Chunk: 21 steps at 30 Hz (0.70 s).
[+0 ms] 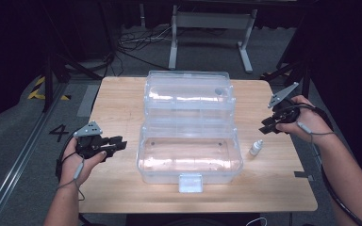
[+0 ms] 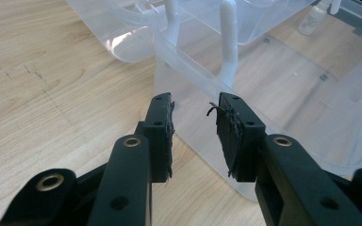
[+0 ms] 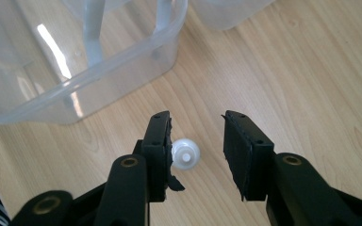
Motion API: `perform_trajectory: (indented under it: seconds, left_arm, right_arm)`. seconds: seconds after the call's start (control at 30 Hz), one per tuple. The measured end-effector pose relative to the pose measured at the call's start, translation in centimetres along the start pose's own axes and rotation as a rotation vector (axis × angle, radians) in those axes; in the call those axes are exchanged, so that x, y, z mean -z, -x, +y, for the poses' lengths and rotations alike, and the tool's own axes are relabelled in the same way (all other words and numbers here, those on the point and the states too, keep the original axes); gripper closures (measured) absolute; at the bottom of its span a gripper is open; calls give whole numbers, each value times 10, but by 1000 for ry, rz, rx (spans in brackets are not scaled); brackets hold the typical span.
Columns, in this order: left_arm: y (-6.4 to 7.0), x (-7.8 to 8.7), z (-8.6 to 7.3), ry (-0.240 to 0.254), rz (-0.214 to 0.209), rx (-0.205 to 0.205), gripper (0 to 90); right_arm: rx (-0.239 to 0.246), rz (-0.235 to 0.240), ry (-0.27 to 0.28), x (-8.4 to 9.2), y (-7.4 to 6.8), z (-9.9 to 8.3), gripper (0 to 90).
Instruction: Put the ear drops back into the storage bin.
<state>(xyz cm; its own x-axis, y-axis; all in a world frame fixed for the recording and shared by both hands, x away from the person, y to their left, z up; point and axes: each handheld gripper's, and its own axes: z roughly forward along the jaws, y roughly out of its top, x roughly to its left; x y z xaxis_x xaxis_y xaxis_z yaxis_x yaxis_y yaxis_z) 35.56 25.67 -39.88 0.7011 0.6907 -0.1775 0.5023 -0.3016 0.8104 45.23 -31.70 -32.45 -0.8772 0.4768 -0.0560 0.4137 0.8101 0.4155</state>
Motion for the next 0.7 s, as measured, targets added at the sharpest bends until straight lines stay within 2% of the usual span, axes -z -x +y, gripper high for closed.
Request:
perform_trajectory:
  seconds: [0.43, 0.7]
  left_arm:
    - [1, 3, -2, -5, 7, 5, 663]
    - [0, 4, -5, -5, 14, 16, 664]
  right_arm:
    - [32, 27, -110, -16, -1, 4, 596]
    - [36, 37, -154, -28, 0, 1, 598]
